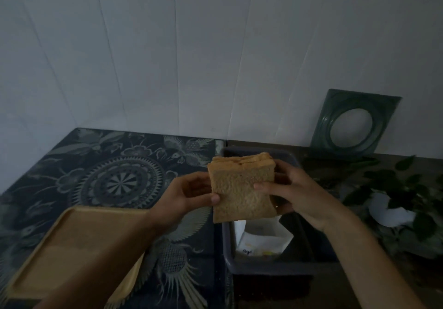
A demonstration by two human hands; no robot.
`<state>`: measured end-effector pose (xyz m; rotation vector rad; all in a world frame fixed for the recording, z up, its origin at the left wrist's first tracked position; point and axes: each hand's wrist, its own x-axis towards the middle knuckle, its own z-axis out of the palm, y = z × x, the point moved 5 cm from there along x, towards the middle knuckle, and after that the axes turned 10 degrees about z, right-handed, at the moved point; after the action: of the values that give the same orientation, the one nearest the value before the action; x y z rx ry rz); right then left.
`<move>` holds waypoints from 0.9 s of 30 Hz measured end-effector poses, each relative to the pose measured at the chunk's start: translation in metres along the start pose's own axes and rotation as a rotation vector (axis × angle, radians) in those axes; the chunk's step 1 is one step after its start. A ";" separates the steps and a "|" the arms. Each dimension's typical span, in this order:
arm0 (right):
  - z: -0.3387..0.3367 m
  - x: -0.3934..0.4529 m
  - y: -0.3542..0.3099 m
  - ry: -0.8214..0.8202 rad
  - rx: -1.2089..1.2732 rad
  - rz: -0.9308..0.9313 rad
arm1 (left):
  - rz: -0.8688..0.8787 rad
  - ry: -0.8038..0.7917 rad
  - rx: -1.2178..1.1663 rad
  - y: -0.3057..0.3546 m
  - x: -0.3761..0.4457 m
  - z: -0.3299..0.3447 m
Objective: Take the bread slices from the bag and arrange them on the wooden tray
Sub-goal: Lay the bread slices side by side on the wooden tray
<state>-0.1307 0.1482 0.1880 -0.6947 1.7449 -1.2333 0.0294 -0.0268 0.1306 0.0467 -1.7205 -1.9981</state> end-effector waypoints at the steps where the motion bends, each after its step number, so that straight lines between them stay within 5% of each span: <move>1: 0.005 0.002 0.005 -0.021 0.018 0.013 | -0.011 0.022 0.005 0.000 -0.005 -0.003; 15: 0.090 0.025 0.048 -0.229 0.241 0.181 | -0.227 0.191 -0.024 -0.010 -0.084 -0.070; 27: 0.200 0.084 0.087 -0.229 0.373 0.354 | -0.389 0.162 0.066 -0.020 -0.134 -0.184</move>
<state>0.0093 0.0196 0.0516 -0.2782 1.3301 -1.1372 0.2021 -0.1425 0.0363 0.5910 -1.7734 -2.1319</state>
